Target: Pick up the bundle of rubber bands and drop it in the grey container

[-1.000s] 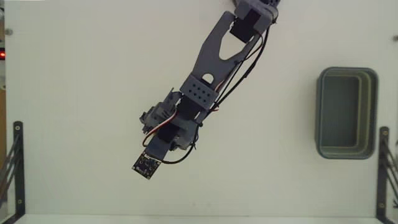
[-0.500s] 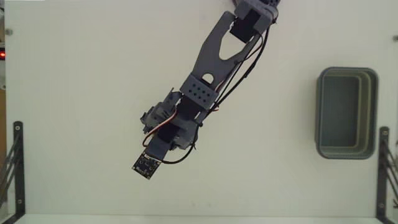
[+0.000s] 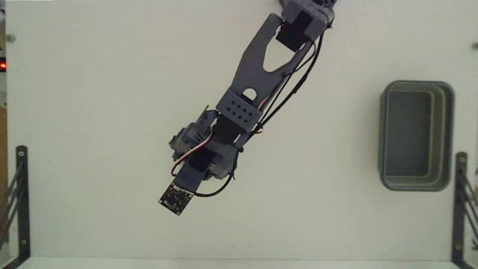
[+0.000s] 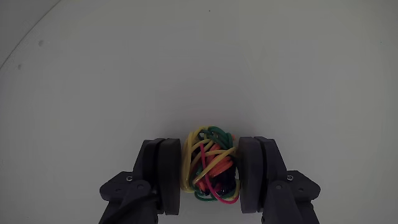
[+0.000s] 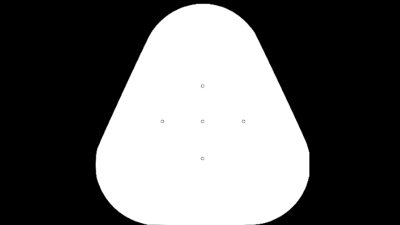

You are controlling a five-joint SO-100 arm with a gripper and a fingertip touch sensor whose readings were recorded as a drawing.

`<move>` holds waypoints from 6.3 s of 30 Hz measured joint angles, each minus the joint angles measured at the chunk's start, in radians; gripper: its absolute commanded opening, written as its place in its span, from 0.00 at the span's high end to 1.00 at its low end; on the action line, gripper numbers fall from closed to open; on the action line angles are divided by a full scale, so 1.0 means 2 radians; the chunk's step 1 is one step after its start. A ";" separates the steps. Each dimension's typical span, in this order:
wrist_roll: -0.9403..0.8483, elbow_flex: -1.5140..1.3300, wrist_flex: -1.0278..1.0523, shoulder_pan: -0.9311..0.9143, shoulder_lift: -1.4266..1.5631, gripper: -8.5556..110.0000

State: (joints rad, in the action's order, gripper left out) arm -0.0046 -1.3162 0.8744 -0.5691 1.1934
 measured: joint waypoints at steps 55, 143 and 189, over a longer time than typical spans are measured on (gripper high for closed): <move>0.000 0.000 0.000 -0.002 0.000 0.58; 0.000 0.262 0.232 -0.002 -0.040 0.61; 0.000 0.350 0.303 0.061 -0.069 0.61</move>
State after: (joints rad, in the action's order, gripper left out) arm -0.0046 -0.6167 1.4803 -0.4479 1.0554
